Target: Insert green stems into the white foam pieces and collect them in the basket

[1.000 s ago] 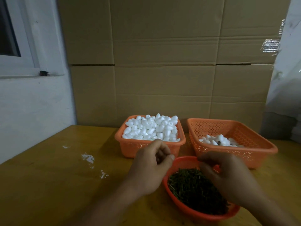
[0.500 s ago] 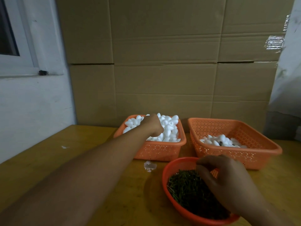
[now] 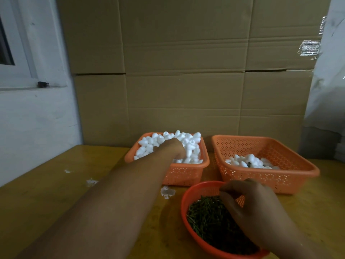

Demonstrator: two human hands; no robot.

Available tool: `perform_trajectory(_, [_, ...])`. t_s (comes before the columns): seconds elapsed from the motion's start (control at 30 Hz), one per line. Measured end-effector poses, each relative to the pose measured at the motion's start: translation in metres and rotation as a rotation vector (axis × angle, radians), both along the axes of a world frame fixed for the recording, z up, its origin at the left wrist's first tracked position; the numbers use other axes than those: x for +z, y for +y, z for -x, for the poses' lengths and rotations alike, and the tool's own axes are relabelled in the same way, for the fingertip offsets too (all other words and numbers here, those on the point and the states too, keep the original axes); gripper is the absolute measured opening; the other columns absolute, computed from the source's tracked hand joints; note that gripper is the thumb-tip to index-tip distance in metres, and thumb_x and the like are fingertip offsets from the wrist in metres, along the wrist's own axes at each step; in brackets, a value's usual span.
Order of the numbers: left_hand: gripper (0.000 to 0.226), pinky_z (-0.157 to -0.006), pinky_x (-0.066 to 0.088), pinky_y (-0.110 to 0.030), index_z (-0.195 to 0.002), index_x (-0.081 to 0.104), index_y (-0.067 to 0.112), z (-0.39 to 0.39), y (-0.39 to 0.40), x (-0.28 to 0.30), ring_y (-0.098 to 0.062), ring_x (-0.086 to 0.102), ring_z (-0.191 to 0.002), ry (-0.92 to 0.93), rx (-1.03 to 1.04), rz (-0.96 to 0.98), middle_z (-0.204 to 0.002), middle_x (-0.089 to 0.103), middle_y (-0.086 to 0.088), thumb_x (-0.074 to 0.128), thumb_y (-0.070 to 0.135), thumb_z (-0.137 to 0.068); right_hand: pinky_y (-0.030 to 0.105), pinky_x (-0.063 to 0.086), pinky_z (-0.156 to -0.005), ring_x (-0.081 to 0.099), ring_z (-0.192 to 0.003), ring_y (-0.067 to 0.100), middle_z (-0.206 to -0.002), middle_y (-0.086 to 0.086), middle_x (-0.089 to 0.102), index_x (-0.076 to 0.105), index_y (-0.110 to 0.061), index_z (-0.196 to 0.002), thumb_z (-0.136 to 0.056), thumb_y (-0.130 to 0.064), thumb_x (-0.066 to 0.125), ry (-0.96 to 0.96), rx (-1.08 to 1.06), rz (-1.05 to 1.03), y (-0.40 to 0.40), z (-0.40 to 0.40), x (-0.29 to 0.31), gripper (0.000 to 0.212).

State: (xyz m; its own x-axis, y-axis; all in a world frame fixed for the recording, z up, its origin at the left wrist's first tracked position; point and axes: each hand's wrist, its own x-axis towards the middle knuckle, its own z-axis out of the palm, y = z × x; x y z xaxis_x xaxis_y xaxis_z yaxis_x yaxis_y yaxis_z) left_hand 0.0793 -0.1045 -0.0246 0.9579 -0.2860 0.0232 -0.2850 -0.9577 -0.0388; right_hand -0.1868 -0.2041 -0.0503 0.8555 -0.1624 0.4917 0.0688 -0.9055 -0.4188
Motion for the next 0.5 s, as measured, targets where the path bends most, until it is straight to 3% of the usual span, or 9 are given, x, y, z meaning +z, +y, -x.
perform_trajectory(0.13, [0.093, -0.113, 0.013, -0.057, -0.155, 0.007, 0.035, -0.001, -0.002, 0.0, -0.033, 0.009, -0.15, 0.007, -0.03, 0.001, -0.165, 0.013, -0.001, 0.063, 0.056, -0.084, 0.038, 0.051, -0.085, 0.061, -0.083, 0.003, -0.077, -0.029, 0.061, 0.076, -0.037, -0.096, -0.089, -0.034, 0.066, 0.01, 0.019, 0.015, 0.0, 0.001, 0.0, 0.012])
perform_trajectory(0.3, [0.082, -0.114, 0.023, -0.052, -0.156, 0.008, 0.043, 0.01, 0.007, 0.012, -0.03, 0.025, -0.144, 0.048, 0.011, 0.06, -0.161, 0.022, 0.002, 0.06, 0.05, -0.093, 0.038, 0.052, -0.084, 0.062, -0.082, 0.003, -0.078, -0.026, 0.064, 0.076, -0.036, -0.094, -0.089, -0.036, 0.067, -0.003, 0.012, 0.008, -0.002, -0.001, -0.001, 0.011])
perform_trajectory(0.37, [0.068, -0.112, 0.033, -0.046, -0.153, 0.031, 0.034, 0.017, 0.015, 0.015, -0.028, 0.039, -0.137, 0.066, -0.002, 0.249, -0.15, 0.043, -0.002, 0.063, 0.04, -0.093, 0.038, 0.052, -0.084, 0.061, -0.083, 0.003, -0.079, -0.026, 0.064, 0.076, -0.036, -0.095, -0.089, -0.036, 0.067, -0.002, 0.013, 0.007, -0.002, -0.001, -0.001, 0.011])
perform_trajectory(0.43, [0.043, -0.106, 0.044, -0.042, -0.13, 0.06, 0.018, 0.025, 0.024, 0.014, -0.025, 0.056, -0.122, 0.069, -0.049, 0.52, -0.128, 0.063, -0.006, 0.069, 0.027, -0.089, 0.037, 0.052, -0.085, 0.061, -0.084, 0.002, -0.08, -0.027, 0.064, 0.075, -0.037, -0.096, -0.089, -0.037, 0.067, 0.009, 0.014, 0.011, -0.001, -0.001, -0.001, 0.011])
perform_trajectory(0.5, [0.019, -0.1, 0.048, -0.039, -0.104, 0.069, 0.018, 0.037, 0.032, 0.012, -0.022, 0.062, -0.111, 0.043, -0.096, 0.738, -0.113, 0.07, -0.002, 0.072, 0.017, -0.086, 0.037, 0.052, -0.086, 0.061, -0.085, 0.001, -0.081, -0.027, 0.064, 0.075, -0.037, -0.097, -0.09, -0.037, 0.066, 0.019, 0.015, 0.017, -0.001, -0.001, -0.002, 0.011])
